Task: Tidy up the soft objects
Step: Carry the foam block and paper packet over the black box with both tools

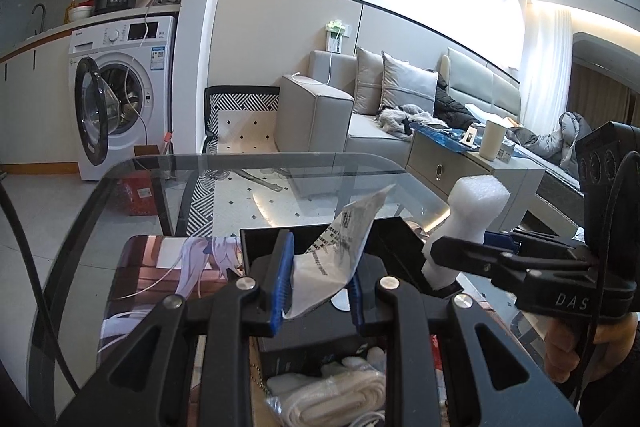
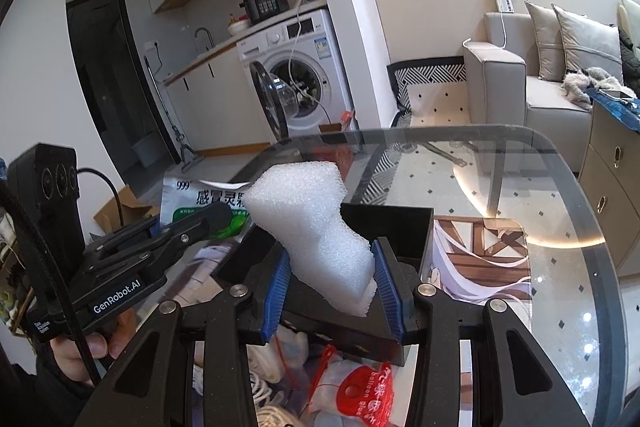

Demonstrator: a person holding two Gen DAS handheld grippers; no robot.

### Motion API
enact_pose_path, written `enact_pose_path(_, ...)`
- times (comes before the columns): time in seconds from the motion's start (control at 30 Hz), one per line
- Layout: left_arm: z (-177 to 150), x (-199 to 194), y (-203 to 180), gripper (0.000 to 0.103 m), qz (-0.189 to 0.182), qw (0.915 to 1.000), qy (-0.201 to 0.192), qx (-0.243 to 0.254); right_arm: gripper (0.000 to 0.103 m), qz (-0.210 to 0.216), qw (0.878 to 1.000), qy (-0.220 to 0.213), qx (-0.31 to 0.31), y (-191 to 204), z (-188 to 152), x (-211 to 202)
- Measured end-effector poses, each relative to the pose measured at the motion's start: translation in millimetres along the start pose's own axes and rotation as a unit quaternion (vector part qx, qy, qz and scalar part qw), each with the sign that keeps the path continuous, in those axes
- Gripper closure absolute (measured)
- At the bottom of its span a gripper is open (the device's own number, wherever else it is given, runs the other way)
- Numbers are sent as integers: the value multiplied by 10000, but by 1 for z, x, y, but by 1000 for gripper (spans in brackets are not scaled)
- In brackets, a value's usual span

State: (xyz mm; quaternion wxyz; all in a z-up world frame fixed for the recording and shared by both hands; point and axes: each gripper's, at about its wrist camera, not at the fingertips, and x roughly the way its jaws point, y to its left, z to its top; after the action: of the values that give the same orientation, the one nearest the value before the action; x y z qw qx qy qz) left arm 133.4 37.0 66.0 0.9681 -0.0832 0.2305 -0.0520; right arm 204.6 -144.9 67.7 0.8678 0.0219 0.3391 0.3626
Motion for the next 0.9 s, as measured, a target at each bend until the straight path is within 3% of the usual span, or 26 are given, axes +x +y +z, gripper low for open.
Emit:
enact_pose_path(0.67,-7,45,-6,80,96,9991,388,137,61,-258,9983,523,-47,-9,3,38)
enact_pose_path(0.9,-9,48,-8,79,168,9985,468,222,48,-445,9977,491,-144,-9,3,39)
